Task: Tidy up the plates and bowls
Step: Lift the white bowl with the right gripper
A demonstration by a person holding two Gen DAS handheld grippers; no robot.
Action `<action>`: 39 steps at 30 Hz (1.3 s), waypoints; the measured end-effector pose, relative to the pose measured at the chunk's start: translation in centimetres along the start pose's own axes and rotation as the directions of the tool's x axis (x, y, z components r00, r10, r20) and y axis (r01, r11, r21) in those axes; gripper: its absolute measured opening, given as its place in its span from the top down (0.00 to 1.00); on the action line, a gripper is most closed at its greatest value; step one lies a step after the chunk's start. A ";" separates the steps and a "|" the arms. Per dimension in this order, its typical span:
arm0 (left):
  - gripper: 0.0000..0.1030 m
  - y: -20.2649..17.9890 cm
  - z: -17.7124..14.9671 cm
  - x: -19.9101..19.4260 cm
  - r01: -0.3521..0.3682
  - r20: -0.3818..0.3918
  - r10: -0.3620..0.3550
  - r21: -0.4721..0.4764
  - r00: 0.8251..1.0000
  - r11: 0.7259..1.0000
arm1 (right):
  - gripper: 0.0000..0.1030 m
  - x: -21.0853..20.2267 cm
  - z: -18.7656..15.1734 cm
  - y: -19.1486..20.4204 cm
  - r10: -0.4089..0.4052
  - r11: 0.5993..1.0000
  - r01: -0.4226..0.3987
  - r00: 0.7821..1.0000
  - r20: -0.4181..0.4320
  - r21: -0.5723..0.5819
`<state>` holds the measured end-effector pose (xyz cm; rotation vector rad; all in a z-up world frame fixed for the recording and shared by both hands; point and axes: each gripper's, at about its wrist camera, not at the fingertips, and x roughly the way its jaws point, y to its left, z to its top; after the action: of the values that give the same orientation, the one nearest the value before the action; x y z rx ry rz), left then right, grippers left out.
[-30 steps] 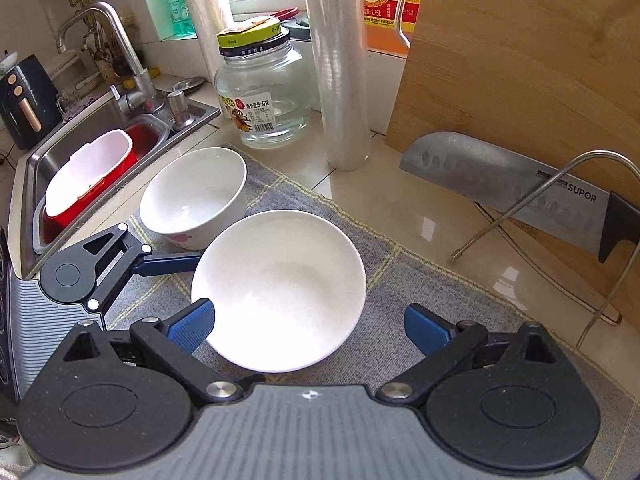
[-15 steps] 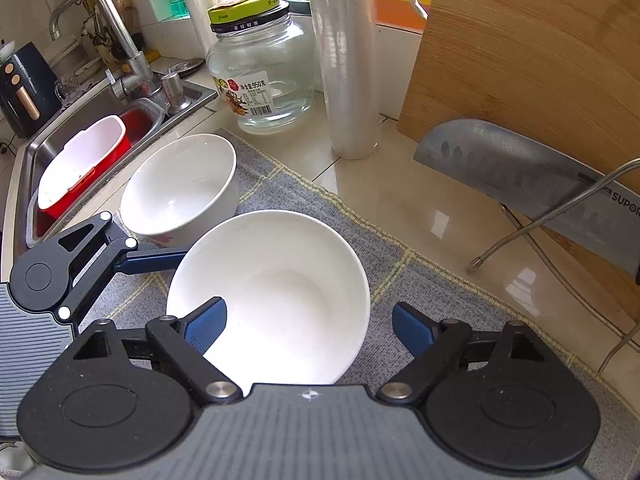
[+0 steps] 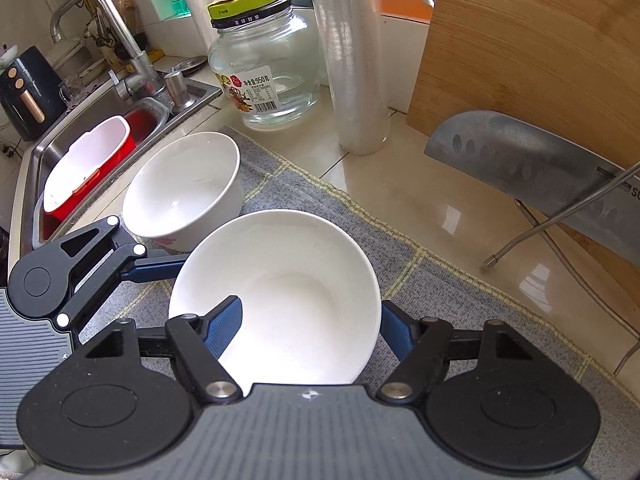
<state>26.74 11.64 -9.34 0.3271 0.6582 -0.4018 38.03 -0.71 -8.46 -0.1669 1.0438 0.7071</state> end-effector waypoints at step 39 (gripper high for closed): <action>0.15 -2.2 1.2 -4.5 0.056 -0.007 -0.055 0.054 0.998 0.997 | 0.25 -5.9 -2.3 2.5 -0.014 1.000 0.013 0.999 0.034 0.023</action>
<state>23.12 10.35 -5.89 0.3621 0.6642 -0.4725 33.02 -2.56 -4.19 -0.1420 1.0166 0.6835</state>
